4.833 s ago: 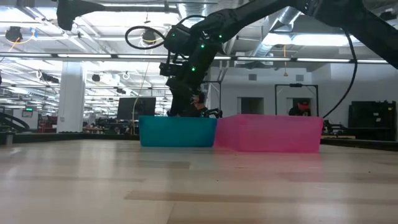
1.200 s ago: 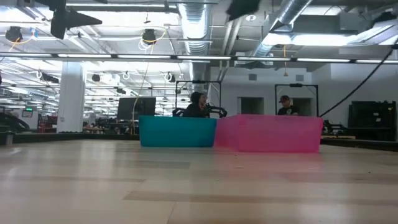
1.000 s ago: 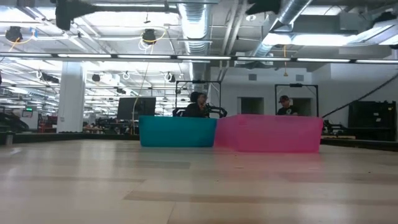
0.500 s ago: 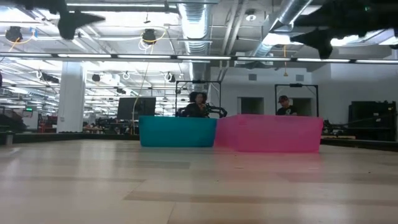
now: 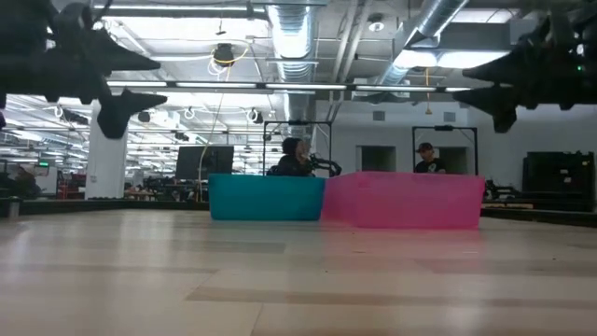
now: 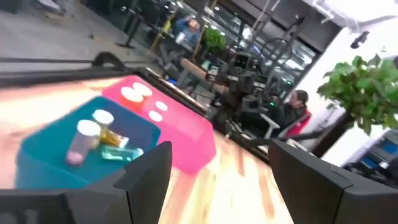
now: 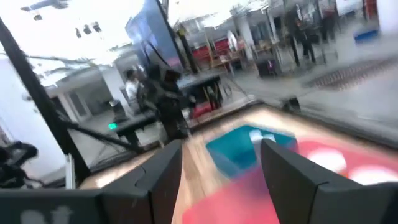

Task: Pick and place medicine bottles into bin by pill shape (circle, oval)
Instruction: Return to Home Position

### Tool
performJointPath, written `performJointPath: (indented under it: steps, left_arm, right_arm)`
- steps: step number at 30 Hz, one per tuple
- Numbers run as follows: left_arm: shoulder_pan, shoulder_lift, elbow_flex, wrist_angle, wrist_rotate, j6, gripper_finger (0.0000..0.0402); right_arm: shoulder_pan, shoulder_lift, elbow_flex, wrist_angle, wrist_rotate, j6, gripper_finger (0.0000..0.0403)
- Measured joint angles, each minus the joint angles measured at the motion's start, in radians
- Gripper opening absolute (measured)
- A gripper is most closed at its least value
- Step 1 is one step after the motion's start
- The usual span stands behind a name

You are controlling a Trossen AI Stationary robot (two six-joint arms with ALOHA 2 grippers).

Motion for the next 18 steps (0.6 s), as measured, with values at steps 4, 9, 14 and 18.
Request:
performJointPath:
  steps: [4,9,14,18]
  left_arm:
    - [0.034,0.016,-0.019,0.046,0.032,0.025,0.0259]
    - [0.070,0.001,-0.020,0.030,0.039,0.101,0.0259]
    - [0.075,0.005,-0.020,0.025,-0.011,0.123,0.0259]
    - [0.075,0.005,-0.020,0.010,-0.089,0.133,0.0259]
  right_arm:
    - [-0.005,-0.022,-0.002,-0.087,0.015,0.012,0.0225]
    - [-0.005,-0.015,-0.002,-0.105,0.036,-0.034,0.0225]
    - [-0.005,0.005,-0.002,-0.128,0.076,-0.058,0.0225]
    - [-0.005,0.025,-0.002,-0.131,0.078,-0.060,0.0225]
